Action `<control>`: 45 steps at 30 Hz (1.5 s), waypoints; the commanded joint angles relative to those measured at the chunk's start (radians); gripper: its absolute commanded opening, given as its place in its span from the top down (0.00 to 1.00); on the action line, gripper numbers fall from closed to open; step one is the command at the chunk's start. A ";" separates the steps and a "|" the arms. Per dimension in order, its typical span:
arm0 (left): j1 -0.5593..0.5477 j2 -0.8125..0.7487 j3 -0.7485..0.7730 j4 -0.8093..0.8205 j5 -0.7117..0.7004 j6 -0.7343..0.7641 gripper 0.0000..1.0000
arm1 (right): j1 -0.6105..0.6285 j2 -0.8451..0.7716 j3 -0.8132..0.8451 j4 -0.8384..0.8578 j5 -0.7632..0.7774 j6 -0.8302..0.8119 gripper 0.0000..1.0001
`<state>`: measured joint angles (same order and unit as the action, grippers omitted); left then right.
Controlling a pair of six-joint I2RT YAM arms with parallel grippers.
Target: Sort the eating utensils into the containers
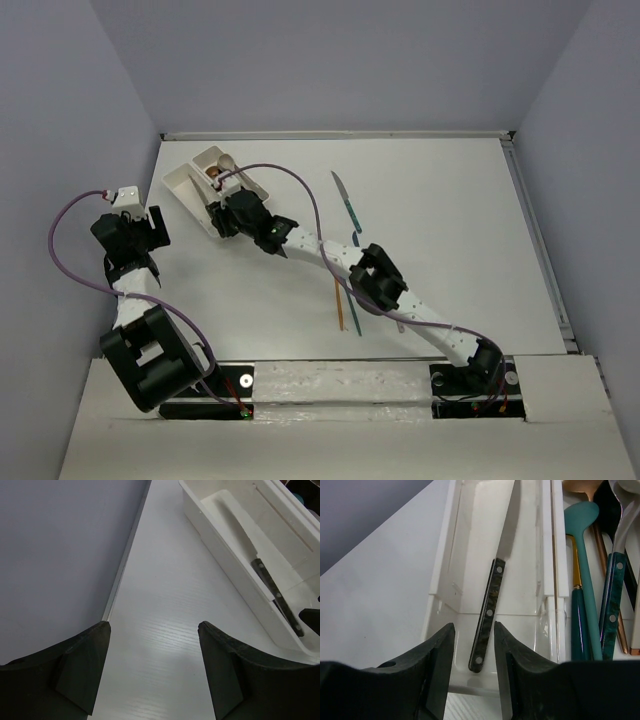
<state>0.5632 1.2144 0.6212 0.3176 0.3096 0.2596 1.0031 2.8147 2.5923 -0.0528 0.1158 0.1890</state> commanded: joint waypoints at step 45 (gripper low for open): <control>-0.237 -0.118 0.107 -0.132 0.088 0.018 0.18 | -0.308 -1.408 -1.815 -0.621 -0.019 0.566 0.45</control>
<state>0.3279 1.1339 0.7288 0.1669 0.3958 0.2794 0.6937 1.3724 0.7998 -0.7567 0.1364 0.7334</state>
